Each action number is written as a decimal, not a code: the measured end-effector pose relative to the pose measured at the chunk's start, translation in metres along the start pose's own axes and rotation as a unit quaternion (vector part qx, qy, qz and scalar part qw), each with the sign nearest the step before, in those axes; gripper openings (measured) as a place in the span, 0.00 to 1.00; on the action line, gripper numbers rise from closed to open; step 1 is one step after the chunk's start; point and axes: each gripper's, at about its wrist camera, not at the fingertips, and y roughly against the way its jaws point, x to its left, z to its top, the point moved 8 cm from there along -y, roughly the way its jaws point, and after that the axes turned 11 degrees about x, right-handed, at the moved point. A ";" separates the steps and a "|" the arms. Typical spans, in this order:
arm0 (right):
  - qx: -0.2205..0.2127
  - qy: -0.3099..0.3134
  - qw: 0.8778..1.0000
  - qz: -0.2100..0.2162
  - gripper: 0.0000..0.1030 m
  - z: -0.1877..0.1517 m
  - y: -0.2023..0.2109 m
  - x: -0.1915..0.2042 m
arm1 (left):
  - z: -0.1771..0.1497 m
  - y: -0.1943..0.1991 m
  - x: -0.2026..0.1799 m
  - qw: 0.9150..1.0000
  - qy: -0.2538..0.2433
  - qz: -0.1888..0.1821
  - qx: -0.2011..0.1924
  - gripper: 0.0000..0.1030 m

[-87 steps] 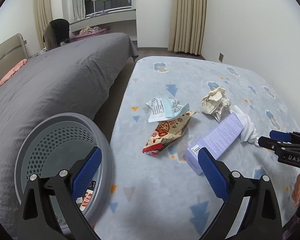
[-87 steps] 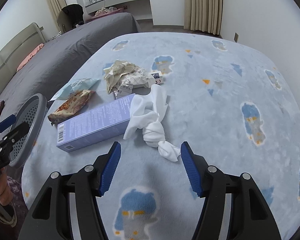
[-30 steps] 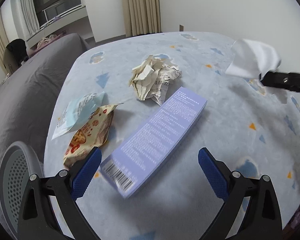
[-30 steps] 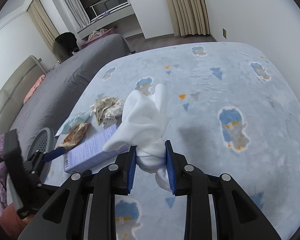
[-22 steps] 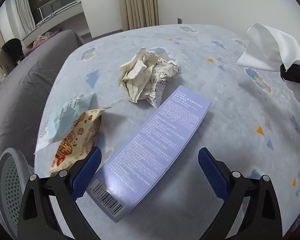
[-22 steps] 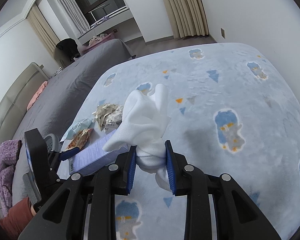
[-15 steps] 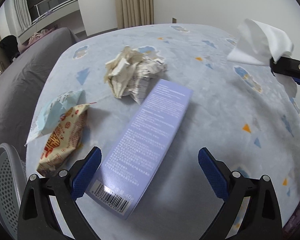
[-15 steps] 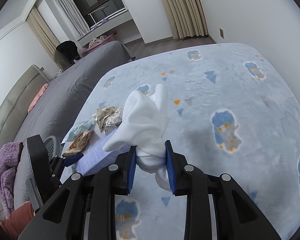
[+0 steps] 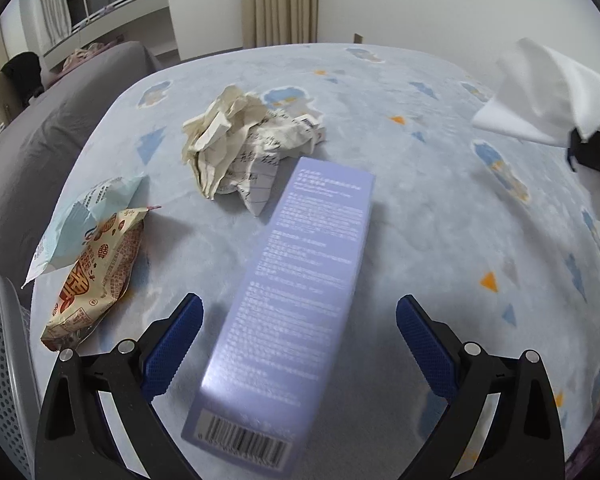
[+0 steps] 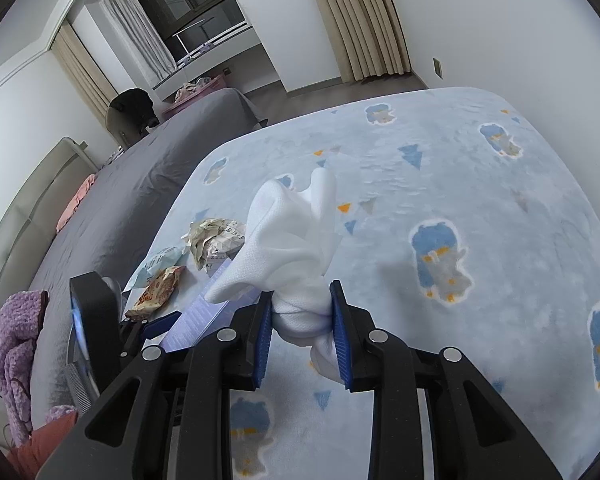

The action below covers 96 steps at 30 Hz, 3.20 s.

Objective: Collect trash
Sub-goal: 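Grasp the lavender box with the left tool while the right tool holds the white cloth, then carry box and cloth over the wastebasket and open both tools, then move both tools back from the wastebasket toward the mattress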

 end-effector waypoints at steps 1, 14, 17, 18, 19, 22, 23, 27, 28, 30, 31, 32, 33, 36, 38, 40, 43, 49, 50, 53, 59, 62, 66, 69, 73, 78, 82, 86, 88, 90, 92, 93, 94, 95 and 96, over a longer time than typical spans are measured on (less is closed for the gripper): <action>0.000 0.001 1.000 0.001 0.26 0.000 0.000 0.000 | 0.000 -0.002 0.002 1.000 0.003 -0.001 0.002 0.91; 0.000 0.008 1.000 -0.006 0.26 0.006 -0.005 0.012 | -0.006 0.011 0.012 1.000 0.026 -0.012 -0.010 0.42; -0.001 0.008 1.000 -0.007 0.26 0.008 -0.007 0.018 | -0.010 0.022 0.015 0.999 0.033 -0.014 -0.020 0.42; -0.002 0.010 1.000 -0.008 0.26 0.009 -0.008 0.023 | -0.011 0.028 0.017 0.999 0.033 -0.011 -0.025 0.42; -0.002 0.012 1.000 -0.008 0.26 0.010 -0.009 0.026 | -0.011 0.035 0.019 0.999 0.034 -0.009 -0.032 0.42; -0.002 0.021 1.000 -0.007 0.26 0.012 -0.013 0.040 | -0.011 0.060 0.029 0.998 0.041 -0.009 -0.055 0.42; -0.001 0.024 1.000 -0.007 0.26 0.012 -0.015 0.044 | -0.010 0.069 0.034 0.997 0.044 -0.009 -0.063 0.42; 0.002 0.041 0.999 -0.001 0.26 0.011 -0.021 0.070 | -0.013 0.109 0.066 0.994 0.059 0.010 -0.096 0.42; 0.003 0.046 0.999 0.001 0.26 0.010 -0.024 0.077 | -0.015 0.115 0.073 0.993 0.061 0.015 -0.100 0.42; 0.005 0.059 0.998 0.002 0.26 0.008 -0.028 0.094 | -0.021 0.129 0.098 0.991 0.070 0.035 -0.109 0.42; 0.006 0.064 0.998 0.004 0.26 0.007 -0.030 0.100 | -0.023 0.132 0.108 0.990 0.074 0.041 -0.110 0.42; 0.008 0.070 0.998 0.006 0.26 0.005 -0.033 0.109 | -0.026 0.135 0.119 0.989 0.081 0.046 -0.112 0.42; 0.010 0.073 0.997 0.008 0.26 0.005 -0.035 0.115 | -0.031 0.139 0.132 0.988 0.091 0.052 -0.113 0.42; 0.017 0.094 0.995 0.013 0.26 0.001 -0.043 0.143 | -0.044 0.144 0.163 0.984 0.115 0.071 -0.114 0.42; 0.017 0.113 0.993 0.012 0.26 0.000 -0.048 0.162 | -0.054 0.146 0.181 0.982 0.127 0.083 -0.116 0.42; 0.020 0.128 0.991 0.017 0.26 -0.002 -0.054 0.181 | -0.062 0.146 0.196 0.980 0.136 0.088 -0.115 0.42; 0.029 0.150 0.988 0.029 0.26 -0.006 -0.067 0.211 | -0.076 0.145 0.218 0.976 0.155 0.101 -0.111 0.42; 0.050 0.190 0.979 0.056 0.26 -0.018 -0.101 0.271 | -0.106 0.143 0.264 0.965 0.200 0.135 -0.106 0.42; 0.054 0.194 0.978 0.061 0.26 -0.020 -0.106 0.279 | -0.112 0.144 0.271 0.963 0.208 0.138 -0.105 0.42; 0.071 0.208 0.972 0.078 0.26 -0.031 -0.127 0.306 | -0.125 0.147 0.291 0.957 0.226 0.148 -0.102 0.42; 0.095 0.246 0.960 0.088 0.26 -0.047 -0.155 0.345 | -0.145 0.153 0.318 0.948 0.256 0.159 -0.100 0.42; 0.106 0.259 0.956 0.092 0.26 -0.054 -0.164 0.361 | -0.148 0.148 0.325 0.947 0.263 0.160 -0.093 0.42; 0.114 0.277 0.950 0.086 0.26 -0.062 -0.173 0.376 | -0.152 0.139 0.329 0.947 0.270 0.155 -0.079 0.43; 0.117 0.280 0.949 0.086 0.26 -0.066 -0.177 0.381 | -0.154 0.136 0.330 0.946 0.275 0.155 -0.075 0.43; 0.116 0.284 0.948 0.083 0.28 -0.067 -0.179 0.383 | -0.156 0.140 0.335 0.943 0.285 0.156 -0.078 0.56; 0.105 0.277 0.952 0.081 0.38 -0.063 -0.174 0.379 | -0.161 0.146 0.340 0.939 0.291 0.165 -0.081 0.73; 0.105 0.271 0.954 0.078 0.38 -0.062 -0.173 0.375 | -0.163 0.144 0.343 0.938 0.296 0.165 -0.075 0.73; 0.107 0.269 0.954 0.078 0.38 -0.062 -0.174 0.373 | -0.163 0.142 0.343 0.938 0.296 0.167 -0.071 0.73; 0.107 0.269 0.954 0.077 0.38 -0.063 -0.174 0.373 | -0.163 0.141 0.343 0.938 0.297 0.167 -0.069 0.73; 0.105 0.270 0.954 0.077 0.38 -0.063 -0.174 0.374 | -0.163 0.141 0.343 0.937 0.298 0.167 -0.069 0.74; 0.103 0.269 0.955 0.075 0.38 -0.063 -0.173 0.374 | -0.163 0.141 0.343 0.937 0.298 0.167 -0.069 0.76; 0.103 0.269 0.955 0.074 0.38 -0.063 -0.173 0.373 | -0.163 0.141 0.343 0.937 0.298 0.168 -0.070 0.77; 0.102 0.268 0.955 0.074 0.38 -0.063 -0.173 0.373 | -0.163 0.142 0.344 0.937 0.299 0.169 -0.070 0.79; 0.102 0.268 0.955 0.072 0.38 -0.062 -0.172 0.372 | -0.163 0.142 0.344 0.936 0.300 0.171 -0.071 0.81; 0.101 0.267 0.956 0.071 0.39 -0.062 -0.172 0.372 | -0.163 0.143 0.344 0.936 0.300 0.172 -0.071 0.81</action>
